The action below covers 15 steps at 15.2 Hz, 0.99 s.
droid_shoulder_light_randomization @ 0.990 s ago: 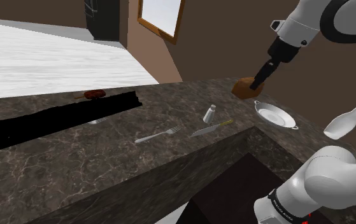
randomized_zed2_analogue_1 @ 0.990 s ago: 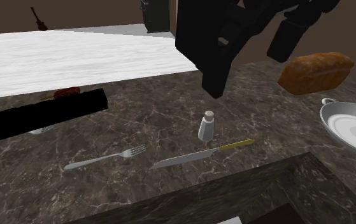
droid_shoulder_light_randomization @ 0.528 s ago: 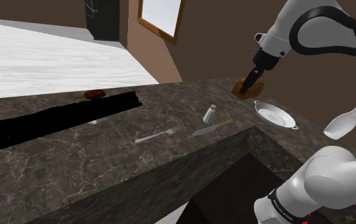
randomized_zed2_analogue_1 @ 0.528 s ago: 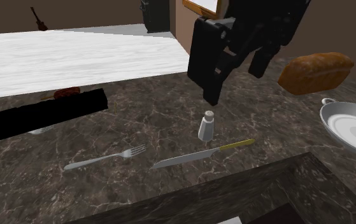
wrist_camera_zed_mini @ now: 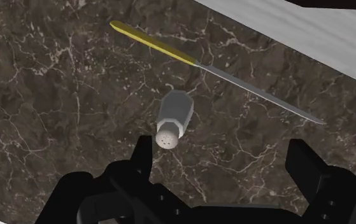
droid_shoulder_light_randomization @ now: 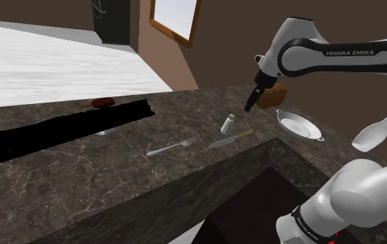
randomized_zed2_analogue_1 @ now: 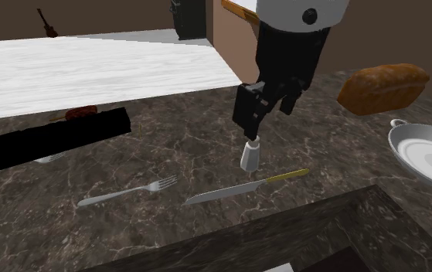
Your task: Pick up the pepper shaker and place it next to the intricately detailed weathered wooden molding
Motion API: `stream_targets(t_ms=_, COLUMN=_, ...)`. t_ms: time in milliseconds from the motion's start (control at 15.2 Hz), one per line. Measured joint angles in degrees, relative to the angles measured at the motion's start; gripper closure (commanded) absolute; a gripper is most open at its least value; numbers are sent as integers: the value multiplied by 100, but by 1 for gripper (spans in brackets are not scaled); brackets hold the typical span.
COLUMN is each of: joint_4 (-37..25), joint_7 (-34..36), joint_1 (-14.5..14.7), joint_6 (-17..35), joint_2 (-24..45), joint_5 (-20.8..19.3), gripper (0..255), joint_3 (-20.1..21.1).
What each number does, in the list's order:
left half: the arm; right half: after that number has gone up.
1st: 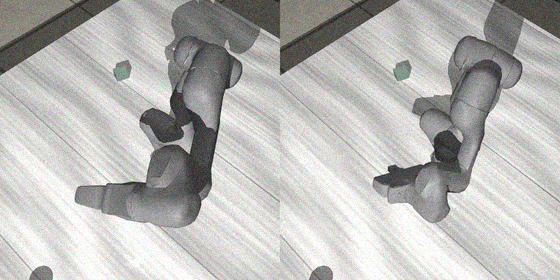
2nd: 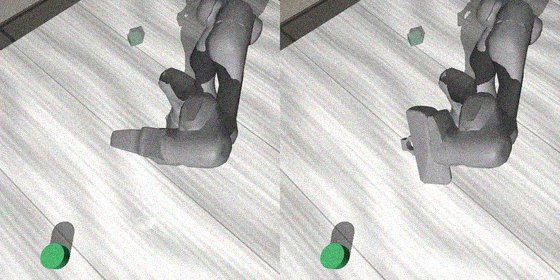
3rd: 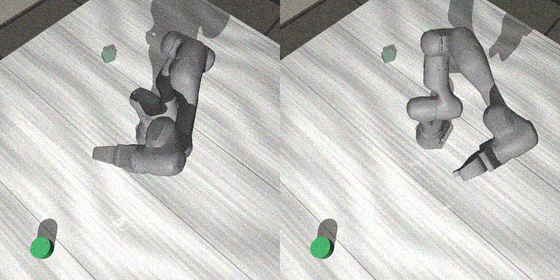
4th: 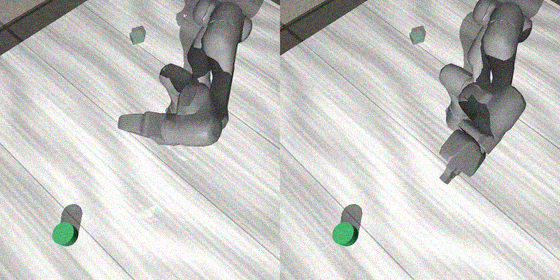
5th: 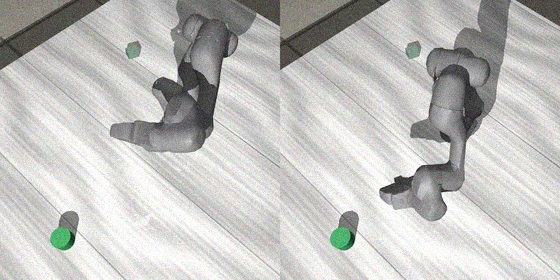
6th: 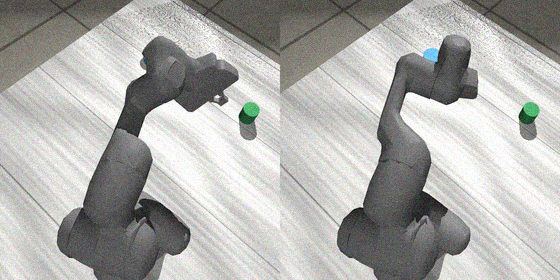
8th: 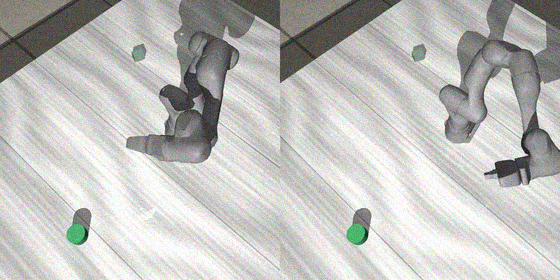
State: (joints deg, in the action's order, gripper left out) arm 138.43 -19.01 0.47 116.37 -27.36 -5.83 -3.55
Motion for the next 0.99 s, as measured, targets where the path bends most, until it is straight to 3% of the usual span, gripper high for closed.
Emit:
stream_targets(t_ms=528, joint_4=-367, joint_7=-723, joint_1=-8, joint_6=1062, joint_2=1615, joint_5=50, gripper=0, joint_3=-353)
stream_targets(t_ms=990, joint_4=-228, joint_7=-823, joint_1=-23, joint_6=1673, joint_2=2103, joint_5=78, gripper=0, joint_3=-410)
